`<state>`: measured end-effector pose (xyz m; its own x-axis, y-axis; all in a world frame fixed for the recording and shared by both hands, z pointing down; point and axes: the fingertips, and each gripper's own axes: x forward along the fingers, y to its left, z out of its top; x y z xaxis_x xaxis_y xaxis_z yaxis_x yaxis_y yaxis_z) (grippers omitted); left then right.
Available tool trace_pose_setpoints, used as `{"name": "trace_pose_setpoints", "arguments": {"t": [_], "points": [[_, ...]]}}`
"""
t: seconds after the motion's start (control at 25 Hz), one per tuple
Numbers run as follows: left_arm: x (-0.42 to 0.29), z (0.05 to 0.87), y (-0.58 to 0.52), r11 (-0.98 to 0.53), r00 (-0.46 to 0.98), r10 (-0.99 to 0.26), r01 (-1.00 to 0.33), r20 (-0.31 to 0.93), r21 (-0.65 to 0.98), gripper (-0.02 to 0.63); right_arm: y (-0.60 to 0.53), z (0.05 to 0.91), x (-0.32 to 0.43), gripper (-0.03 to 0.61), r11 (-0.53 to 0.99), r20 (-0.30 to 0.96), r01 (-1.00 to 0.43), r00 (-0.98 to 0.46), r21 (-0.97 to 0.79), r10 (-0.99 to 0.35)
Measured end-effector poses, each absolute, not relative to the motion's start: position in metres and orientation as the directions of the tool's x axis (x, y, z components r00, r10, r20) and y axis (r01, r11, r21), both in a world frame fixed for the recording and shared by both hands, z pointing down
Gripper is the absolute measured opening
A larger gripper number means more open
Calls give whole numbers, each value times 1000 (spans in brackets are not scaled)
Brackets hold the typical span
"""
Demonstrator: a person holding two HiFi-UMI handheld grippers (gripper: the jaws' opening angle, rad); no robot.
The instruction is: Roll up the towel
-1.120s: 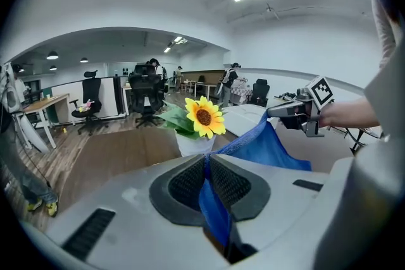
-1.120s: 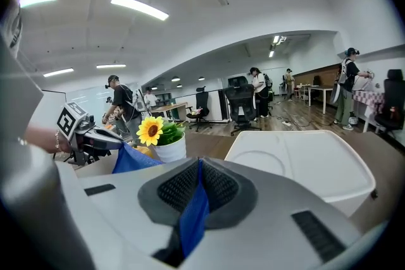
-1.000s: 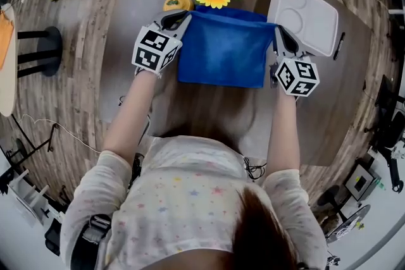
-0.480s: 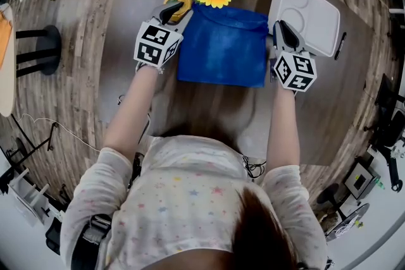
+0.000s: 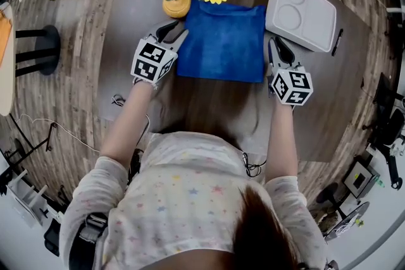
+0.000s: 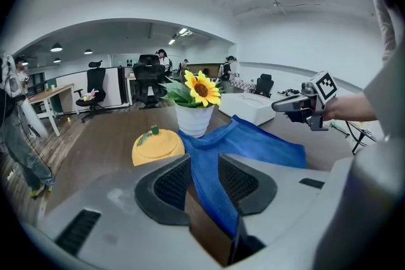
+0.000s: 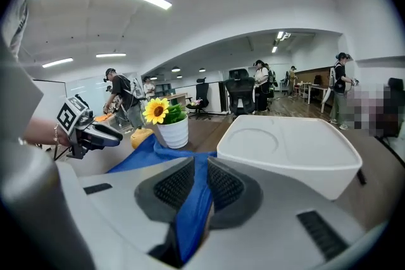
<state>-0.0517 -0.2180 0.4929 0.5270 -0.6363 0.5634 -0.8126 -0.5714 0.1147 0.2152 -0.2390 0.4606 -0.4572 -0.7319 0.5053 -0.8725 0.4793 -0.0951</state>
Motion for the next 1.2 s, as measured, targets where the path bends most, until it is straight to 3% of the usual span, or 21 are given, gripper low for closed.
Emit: {"name": "trace_pose_setpoints", "arguments": {"t": [0.76, 1.04, 1.16, 1.2], "points": [[-36, 561, -78, -539, 537, -479, -804, 694, 250, 183, -101, 551, 240, 126, 433, 732, -885, -408, -170, -546], [-36, 569, -75, -538, 497, -487, -819, 718, 202, 181, -99, 561, 236, 79, 453, 753, -879, -398, -150, -524], [-39, 571, -76, -566, 483, -477, -808, 735, 164, 159, -97, 562, 231, 40, 461, 757, -874, -405, -155, -513], [-38, 571, -75, -572, 488, -470, -803, 736, 168, 124, -96, 560, 231, 34, 461, 755, -874, -406, -155, -515]]}}
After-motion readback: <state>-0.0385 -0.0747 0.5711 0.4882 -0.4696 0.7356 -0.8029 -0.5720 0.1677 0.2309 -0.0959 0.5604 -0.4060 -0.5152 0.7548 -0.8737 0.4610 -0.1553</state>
